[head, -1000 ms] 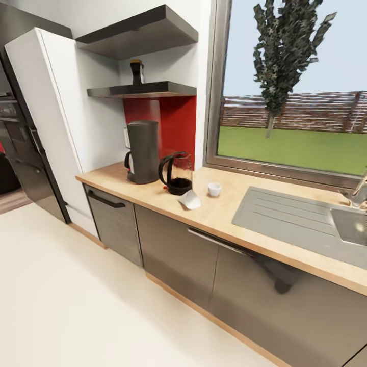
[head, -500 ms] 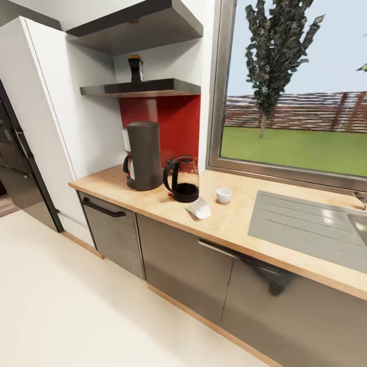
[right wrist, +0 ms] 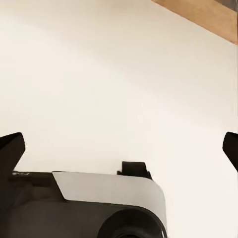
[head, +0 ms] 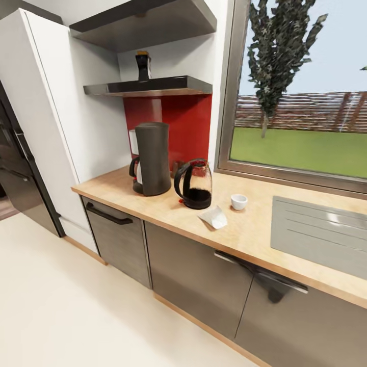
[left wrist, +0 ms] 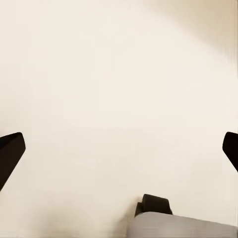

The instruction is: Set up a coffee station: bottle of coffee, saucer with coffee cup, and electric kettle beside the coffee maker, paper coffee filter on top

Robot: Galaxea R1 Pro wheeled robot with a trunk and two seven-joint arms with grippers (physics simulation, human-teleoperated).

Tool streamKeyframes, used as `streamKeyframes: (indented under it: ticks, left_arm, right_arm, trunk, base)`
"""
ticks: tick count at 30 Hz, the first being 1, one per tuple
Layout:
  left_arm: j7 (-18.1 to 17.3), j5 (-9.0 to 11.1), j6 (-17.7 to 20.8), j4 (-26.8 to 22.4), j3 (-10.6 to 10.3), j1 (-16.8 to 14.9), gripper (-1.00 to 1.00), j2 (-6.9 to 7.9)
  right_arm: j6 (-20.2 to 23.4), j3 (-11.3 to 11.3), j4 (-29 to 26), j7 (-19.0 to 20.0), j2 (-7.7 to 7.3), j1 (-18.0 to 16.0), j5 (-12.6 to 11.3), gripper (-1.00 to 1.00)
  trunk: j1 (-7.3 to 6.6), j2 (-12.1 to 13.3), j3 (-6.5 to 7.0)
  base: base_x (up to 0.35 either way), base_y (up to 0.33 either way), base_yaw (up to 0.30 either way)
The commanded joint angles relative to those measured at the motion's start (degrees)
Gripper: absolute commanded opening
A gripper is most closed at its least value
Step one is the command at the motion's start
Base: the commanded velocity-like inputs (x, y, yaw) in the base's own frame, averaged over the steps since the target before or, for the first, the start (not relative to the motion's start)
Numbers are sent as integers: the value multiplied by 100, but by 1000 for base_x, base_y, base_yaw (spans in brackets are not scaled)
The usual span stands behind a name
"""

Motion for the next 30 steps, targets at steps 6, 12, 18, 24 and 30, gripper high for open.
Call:
streamKeyframes:
  ticks: [6, 12, 18, 24, 30]
  left_arm:
    - [4, -2, -8, 373, 2, 4, 100, 8]
    - [4, -3, -7, 465, 1, 9, 100, 3]
    - [4, -3, 0, 475, 1, 9, 100, -6]
    - [4, 2, 1, 476, -6, 9, 100, -14]
    - [4, -1, 1, 476, -7, 9, 100, -15]
  right_arm:
    - [20, 13, -1188, 27, 5, 1, -1, 100]
    - [227, 32, -2963, 28, 84, 1, -8, 100]
    - [2269, 203, -5023, 42, 222, -5, -33, 100]
    - [3227, 934, -6376, 15, 361, -19, -47, 100]
    - [3809, 1195, -6834, -3, 575, -49, -58, 100]
  trunk:
    - [1, -2, -4]
    - [1, -2, -4]
    - [1, -2, -4]
    - [1, -2, -4]
    - [1, -2, -4]
  base:
    - [-2, 7, 0]
    - [-237, 0, 0]
    - [-57, 0, 0]
    - [-4, 0, 0]
    - [0, 0, 0]
